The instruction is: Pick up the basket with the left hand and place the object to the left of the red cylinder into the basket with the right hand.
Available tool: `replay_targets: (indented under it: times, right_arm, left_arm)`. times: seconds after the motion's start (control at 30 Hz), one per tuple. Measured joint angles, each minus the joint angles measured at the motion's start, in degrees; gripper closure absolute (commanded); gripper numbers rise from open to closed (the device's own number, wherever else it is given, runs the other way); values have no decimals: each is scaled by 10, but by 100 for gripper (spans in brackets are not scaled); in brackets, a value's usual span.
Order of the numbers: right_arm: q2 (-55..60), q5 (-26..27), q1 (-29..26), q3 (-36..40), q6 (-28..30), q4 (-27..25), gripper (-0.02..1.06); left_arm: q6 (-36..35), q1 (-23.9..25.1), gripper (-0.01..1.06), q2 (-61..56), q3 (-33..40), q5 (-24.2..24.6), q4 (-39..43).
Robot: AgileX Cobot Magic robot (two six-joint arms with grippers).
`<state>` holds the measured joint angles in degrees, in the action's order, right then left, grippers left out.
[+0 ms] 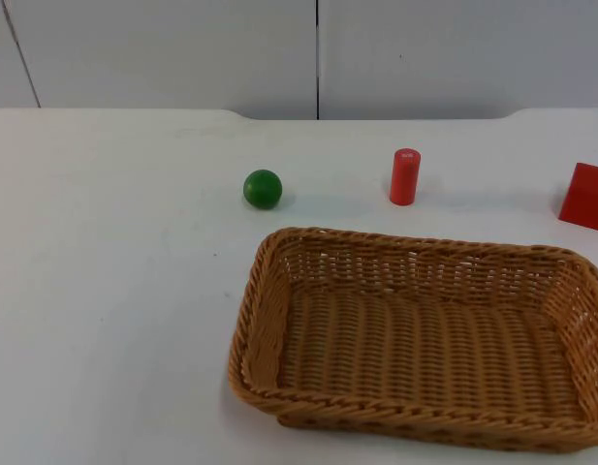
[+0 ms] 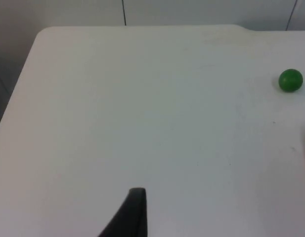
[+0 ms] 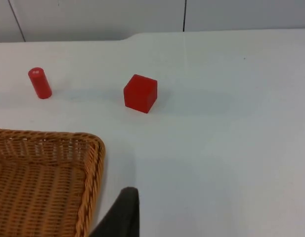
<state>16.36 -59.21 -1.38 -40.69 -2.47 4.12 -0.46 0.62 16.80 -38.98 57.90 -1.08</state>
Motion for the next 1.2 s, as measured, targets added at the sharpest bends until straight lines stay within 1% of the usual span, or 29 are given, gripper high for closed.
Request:
replay_targets:
  times: [0.03, 0.07, 0.1, 0.2, 0.23, 0.33, 0.4, 0.47, 0.7, 0.87, 1.03, 1.2]
  right_arm:
    - [26, 8, 0, -8, 1, 0, -1]
    - [26, 8, 0, -8, 1, 0, -1]
    - [46, 18, 0, -15, 1, 0, -1]
    - [130, 47, 0, -36, 1, -3, -1]
    - [130, 47, 0, -36, 1, -3, -1]
    - [189, 76, 0, -41, 1, -11, -1]
    - [205, 82, 0, -41, 1, -11, -1]
    - [251, 93, 0, -41, 1, -12, -1]
    - [345, 96, 0, -41, 1, -11, -1]
    - [391, 98, 0, -41, 1, -11, -1]
    - [395, 98, 0, -41, 1, -10, -1]
    - [395, 98, 0, -41, 1, -6, -1]
  left_arm:
    - [0, 0, 0, 21, -7, -7, 0]
    - [0, 0, 0, 21, -7, -7, 0]
    - [0, 0, 0, 50, -14, -20, -1]
    - [0, 0, 0, 103, -25, -42, -12]
    - [0, 0, 0, 103, -25, -42, -12]
    - [0, 0, 0, 148, -27, -65, -24]
    - [0, 0, 0, 162, -27, -70, -28]
    - [0, 0, 0, 190, -27, -78, -32]
    - [0, 0, 0, 240, -27, -80, -33]
    - [5, 0, 0, 267, -27, -83, -34]
    - [5, 0, 0, 288, -27, -89, -39]
    - [42, 0, 0, 346, -27, -110, -81]
